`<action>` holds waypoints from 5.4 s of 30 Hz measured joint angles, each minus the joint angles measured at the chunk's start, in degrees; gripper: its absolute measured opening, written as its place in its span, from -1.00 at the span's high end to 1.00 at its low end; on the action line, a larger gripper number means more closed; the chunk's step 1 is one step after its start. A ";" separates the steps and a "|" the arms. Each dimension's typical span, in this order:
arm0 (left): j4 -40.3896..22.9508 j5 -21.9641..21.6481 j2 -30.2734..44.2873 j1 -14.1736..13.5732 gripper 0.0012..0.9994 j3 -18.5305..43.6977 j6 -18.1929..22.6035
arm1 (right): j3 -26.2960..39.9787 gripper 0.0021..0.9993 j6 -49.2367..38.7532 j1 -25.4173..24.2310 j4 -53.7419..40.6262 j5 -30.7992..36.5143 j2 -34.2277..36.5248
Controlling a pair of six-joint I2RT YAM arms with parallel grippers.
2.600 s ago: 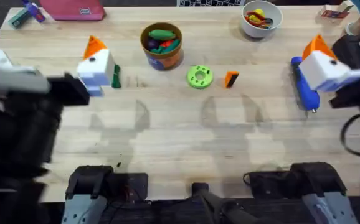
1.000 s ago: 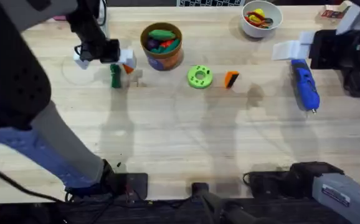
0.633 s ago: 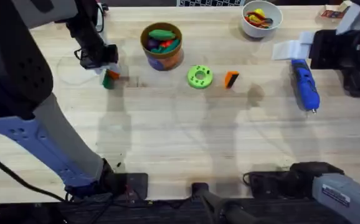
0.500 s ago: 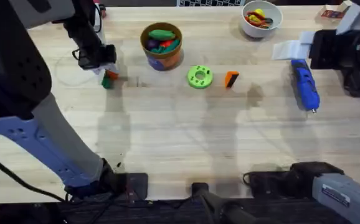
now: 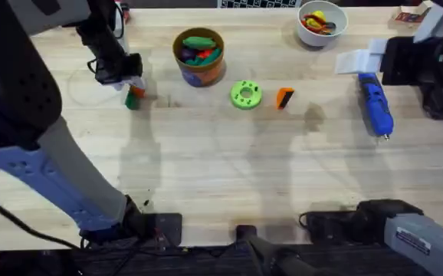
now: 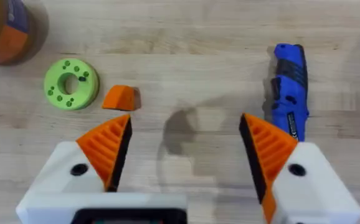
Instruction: Pick up the gripper from the table and insert it into the empty holder that is missing its gripper. Then pick up a screw, insert it into the mounting hole, and use the screwdriver to tighten it. Finally, clean up the table by picking up the vegetable and placing it into the bucket.
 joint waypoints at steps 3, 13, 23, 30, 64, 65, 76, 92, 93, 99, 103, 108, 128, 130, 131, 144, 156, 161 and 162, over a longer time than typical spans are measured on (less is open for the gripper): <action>-1.29 1.01 -3.30 0.00 0.99 0.00 -0.07 | 0.00 -0.99 0.00 0.00 0.00 0.00 0.00; -6.52 2.45 -24.01 0.00 0.99 0.00 -1.68 | 0.02 -0.99 0.15 0.00 0.00 0.00 0.00; -8.57 2.58 -32.77 0.00 0.20 0.00 0.07 | 0.02 -0.99 0.15 0.00 0.00 0.02 0.00; -9.02 3.28 -34.10 -0.17 -0.97 -0.34 0.09 | 0.02 -0.99 0.15 0.00 0.00 0.00 0.00; -7.62 8.83 -72.61 -0.66 -0.97 -14.48 2.10 | 0.02 -0.99 0.15 0.00 0.00 0.01 0.00; -6.70 8.85 -72.62 -0.66 -0.97 -15.52 2.71 | 0.02 -0.99 0.15 0.00 0.00 0.02 0.00; 27.85 12.35 -78.62 -2.38 -0.97 -40.93 5.05 | 0.02 -0.99 0.15 0.00 0.00 0.02 0.00; 49.70 30.54 -107.98 -8.98 -0.97 -69.93 5.35 | 0.02 -0.99 0.15 0.00 0.00 0.02 0.00; 50.59 31.93 -109.21 -8.98 -0.97 -70.99 5.32 | 0.02 -0.99 0.15 0.00 0.00 0.02 0.00; 62.53 41.51 -113.12 -8.98 -0.97 -75.88 5.46 | 0.02 -0.99 0.15 0.00 0.00 0.02 0.00; 72.62 50.06 -113.10 -9.03 -0.97 -78.42 5.47 | 0.02 -0.99 0.15 0.00 0.00 0.02 0.00; 78.10 58.03 -113.10 -9.46 -0.97 -82.09 2.19 | 0.02 -0.99 0.15 0.00 0.00 0.02 0.00; 53.00 67.03 -113.12 -9.99 -0.97 -82.93 -4.14 | 0.02 -0.99 0.15 0.00 0.00 0.02 0.00; 52.94 67.12 -113.12 -10.03 -0.97 -82.93 -2.19 | 0.02 -0.99 0.15 0.00 0.00 0.02 0.00; 52.94 67.16 -113.12 -10.03 -0.97 -82.93 -0.98 | 0.02 -0.99 0.15 0.00 0.00 0.02 0.00; 52.85 67.54 -113.12 -10.03 -0.97 -82.91 5.73 | 0.02 -0.99 0.15 0.00 0.00 0.02 0.00; 52.83 67.54 -113.12 -10.03 -0.97 -82.90 6.34 | 0.02 -0.99 0.15 0.00 0.00 0.01 0.00; 52.83 67.54 -113.12 -10.03 -0.97 -82.90 6.34 | 0.02 -0.99 0.15 0.00 0.00 0.00 0.00; 52.83 67.54 -113.12 -10.03 -0.97 -82.90 6.34 | 0.02 -0.99 0.15 0.00 0.00 0.00 0.00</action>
